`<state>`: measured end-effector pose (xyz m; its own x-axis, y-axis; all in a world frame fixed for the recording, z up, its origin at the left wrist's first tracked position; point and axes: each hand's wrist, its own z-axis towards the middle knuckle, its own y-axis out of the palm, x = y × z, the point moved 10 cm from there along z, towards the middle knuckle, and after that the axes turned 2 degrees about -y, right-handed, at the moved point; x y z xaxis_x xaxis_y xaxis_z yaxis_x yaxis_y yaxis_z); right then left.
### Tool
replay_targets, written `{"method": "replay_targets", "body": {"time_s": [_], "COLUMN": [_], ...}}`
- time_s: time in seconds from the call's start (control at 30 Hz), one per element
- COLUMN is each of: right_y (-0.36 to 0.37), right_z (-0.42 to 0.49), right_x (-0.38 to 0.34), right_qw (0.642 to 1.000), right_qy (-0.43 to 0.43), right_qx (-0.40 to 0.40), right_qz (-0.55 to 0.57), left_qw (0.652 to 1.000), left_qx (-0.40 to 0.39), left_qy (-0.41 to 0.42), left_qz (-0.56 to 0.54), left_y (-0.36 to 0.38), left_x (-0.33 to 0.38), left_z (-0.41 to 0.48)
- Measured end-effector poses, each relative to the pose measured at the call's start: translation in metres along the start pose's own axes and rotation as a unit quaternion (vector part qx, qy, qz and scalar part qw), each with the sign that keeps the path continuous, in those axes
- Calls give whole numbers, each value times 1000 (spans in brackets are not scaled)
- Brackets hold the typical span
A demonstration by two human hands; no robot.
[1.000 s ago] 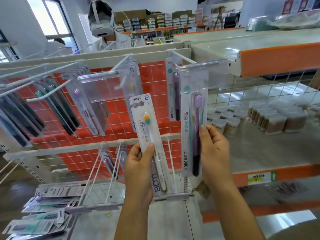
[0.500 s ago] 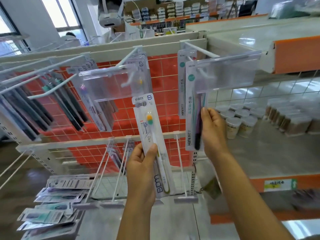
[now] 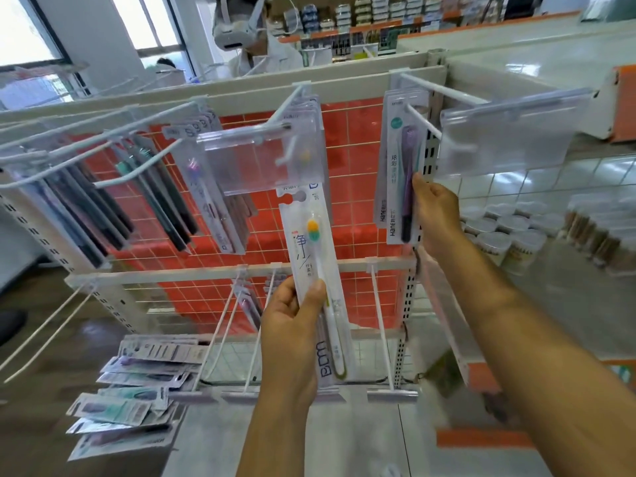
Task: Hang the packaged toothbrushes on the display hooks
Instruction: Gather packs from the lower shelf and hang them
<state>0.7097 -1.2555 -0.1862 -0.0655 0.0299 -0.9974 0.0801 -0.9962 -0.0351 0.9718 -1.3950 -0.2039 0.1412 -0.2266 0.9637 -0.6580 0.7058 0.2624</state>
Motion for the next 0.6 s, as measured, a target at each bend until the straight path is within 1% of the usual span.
{"method": "replay_targets", "body": {"time_s": [0.1, 0.2, 0.27, 0.33, 0.43, 0.5, 0.6], "right_y": [-6, -18, -21, -12, 13, 26, 35], "right_z": [-10, -31, -55, -80, -126, -150, -177], "right_x": [10, 22, 24, 16, -11, -26, -49], "right_qw": [1000, 997, 997, 999, 993, 985, 970], "right_qy": [-4, -13, -11, -29, -49, -60, -96], "right_qx": [28, 72, 79, 37, -76, -135, -188], "right_qz": [-5, -11, 2, 21, 75, 91, 118], "left_qw": [1000, 1000, 1000, 999, 999, 998, 998], "left_qx": [-10, -15, -21, -26, -33, -44, -53], "left_qy": [-2, 1, 2, 7, 16, 20, 34], "left_qz": [-4, 4, 11, 21, 26, 27, 32], "left_y": [1, 2, 2, 3, 6, 9, 9], "left_x": [3, 5, 6, 7, 9, 10, 15], "left_z": [-2, -4, -5, -7, -12, -15, -20]}}
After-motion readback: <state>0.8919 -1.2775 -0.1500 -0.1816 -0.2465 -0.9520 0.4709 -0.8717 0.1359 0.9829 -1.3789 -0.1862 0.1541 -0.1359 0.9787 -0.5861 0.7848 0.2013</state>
